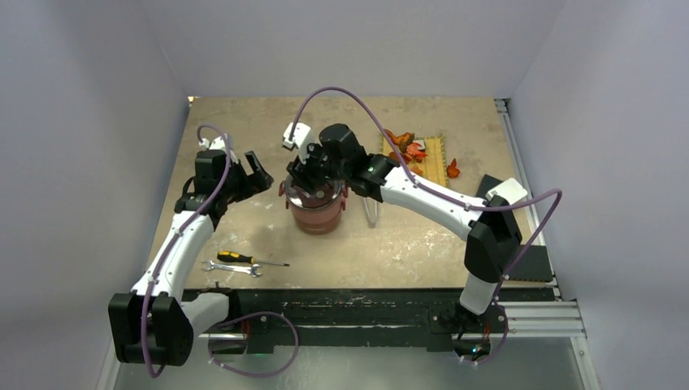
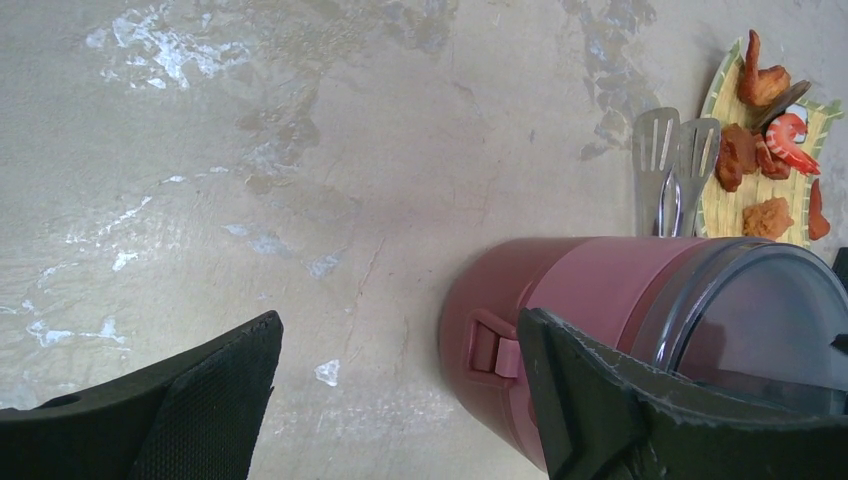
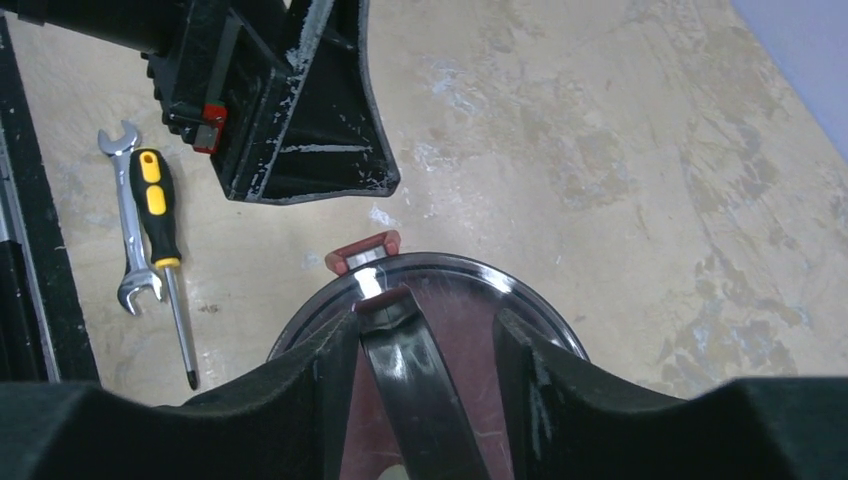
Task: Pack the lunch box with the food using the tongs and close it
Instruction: Close the fastener on the packing box.
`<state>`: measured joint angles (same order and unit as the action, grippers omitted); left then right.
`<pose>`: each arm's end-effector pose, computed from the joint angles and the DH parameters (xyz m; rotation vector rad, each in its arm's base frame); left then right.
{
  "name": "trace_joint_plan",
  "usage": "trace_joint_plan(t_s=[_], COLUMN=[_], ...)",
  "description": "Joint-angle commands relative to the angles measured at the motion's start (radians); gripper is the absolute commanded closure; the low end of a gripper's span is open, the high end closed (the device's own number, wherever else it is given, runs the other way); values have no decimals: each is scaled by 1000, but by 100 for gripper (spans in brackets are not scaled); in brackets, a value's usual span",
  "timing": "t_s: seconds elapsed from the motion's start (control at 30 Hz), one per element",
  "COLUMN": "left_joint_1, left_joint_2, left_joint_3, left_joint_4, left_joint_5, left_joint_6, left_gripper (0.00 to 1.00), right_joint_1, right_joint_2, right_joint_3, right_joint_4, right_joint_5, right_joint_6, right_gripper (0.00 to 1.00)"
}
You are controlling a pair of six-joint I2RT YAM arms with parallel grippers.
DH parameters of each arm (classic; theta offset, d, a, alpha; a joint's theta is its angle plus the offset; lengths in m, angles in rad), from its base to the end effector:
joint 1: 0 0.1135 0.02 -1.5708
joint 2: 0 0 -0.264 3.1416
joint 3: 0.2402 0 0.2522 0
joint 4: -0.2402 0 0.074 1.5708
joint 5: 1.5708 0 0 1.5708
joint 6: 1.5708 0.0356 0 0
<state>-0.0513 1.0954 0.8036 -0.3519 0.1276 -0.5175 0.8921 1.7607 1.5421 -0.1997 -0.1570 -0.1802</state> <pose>0.2379 -0.0168 0.2696 -0.4489 2.2012 -0.4526 0.2604 0.3318 0.3339 -1.1283 1.6953 0.6105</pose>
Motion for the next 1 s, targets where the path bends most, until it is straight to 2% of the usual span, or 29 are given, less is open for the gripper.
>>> trace_joint_plan(t_s=[0.0,0.13,0.23,0.33,0.43,0.53,0.73,0.97], left_joint_1=[16,19,19,19,19,19,19,18], left_joint_2=[-9,-12,-15,-18,-25,-34,-36,-46], left_joint_3=[-9,-12,-17,-27,-46,-56,-43,-27], left_joint_4=[49,50,51,59,75,89,77,77], left_joint_5=[22,31,36,49,77,94,102,95], left_joint_6=[-15,-18,-21,-25,-37,-42,-32,-39], left_gripper=[13,13,13,14,14,15,16,16], right_joint_1=[6,7,7,7,7,7,7,8], right_joint_2=[23,46,42,44,53,57,35,-2], right_joint_3=[70,71,49,27,3,-17,-39,-56], right_joint_4=[-21,-48,-40,-35,-37,-36,-38,-37], right_joint_5=[-44,-59,-61,-54,-53,-34,16,43], right_joint_6=[-37,-40,-39,-46,-60,-69,-69,-58], right_gripper=[49,59,71,90,98,95,78,66])
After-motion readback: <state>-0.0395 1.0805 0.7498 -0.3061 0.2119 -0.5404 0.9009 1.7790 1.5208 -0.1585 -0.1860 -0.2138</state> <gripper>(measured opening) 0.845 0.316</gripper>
